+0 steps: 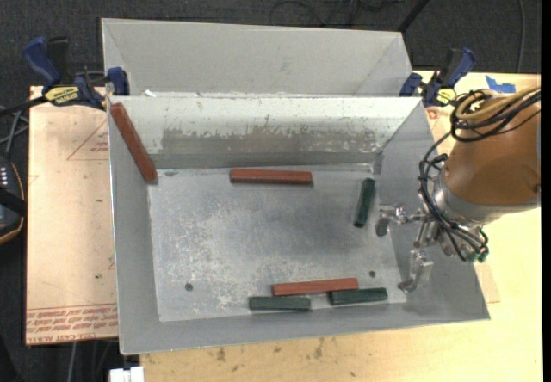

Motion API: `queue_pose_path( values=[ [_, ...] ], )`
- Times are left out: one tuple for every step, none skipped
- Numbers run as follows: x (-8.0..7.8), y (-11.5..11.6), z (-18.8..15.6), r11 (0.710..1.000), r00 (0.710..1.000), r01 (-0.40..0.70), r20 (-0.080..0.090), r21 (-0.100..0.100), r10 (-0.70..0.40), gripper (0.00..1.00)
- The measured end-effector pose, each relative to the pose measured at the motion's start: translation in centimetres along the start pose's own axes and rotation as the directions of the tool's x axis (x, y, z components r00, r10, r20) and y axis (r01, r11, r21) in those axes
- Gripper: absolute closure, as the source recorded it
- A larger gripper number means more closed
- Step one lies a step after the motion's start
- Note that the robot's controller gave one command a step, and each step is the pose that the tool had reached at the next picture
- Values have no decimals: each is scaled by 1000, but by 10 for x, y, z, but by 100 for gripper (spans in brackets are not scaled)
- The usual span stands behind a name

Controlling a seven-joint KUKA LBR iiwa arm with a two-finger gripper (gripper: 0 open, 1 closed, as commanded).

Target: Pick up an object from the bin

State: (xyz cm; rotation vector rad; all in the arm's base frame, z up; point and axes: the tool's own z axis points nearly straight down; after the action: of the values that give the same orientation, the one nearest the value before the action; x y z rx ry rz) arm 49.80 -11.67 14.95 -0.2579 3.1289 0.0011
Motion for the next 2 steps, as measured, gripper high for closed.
queue_pose_path(
  values=[
    [8,29,21,987,987,159,-1,0,-159,0],
    [5,41,80,996,996,85,-1,0,-85,100]
  ],
)
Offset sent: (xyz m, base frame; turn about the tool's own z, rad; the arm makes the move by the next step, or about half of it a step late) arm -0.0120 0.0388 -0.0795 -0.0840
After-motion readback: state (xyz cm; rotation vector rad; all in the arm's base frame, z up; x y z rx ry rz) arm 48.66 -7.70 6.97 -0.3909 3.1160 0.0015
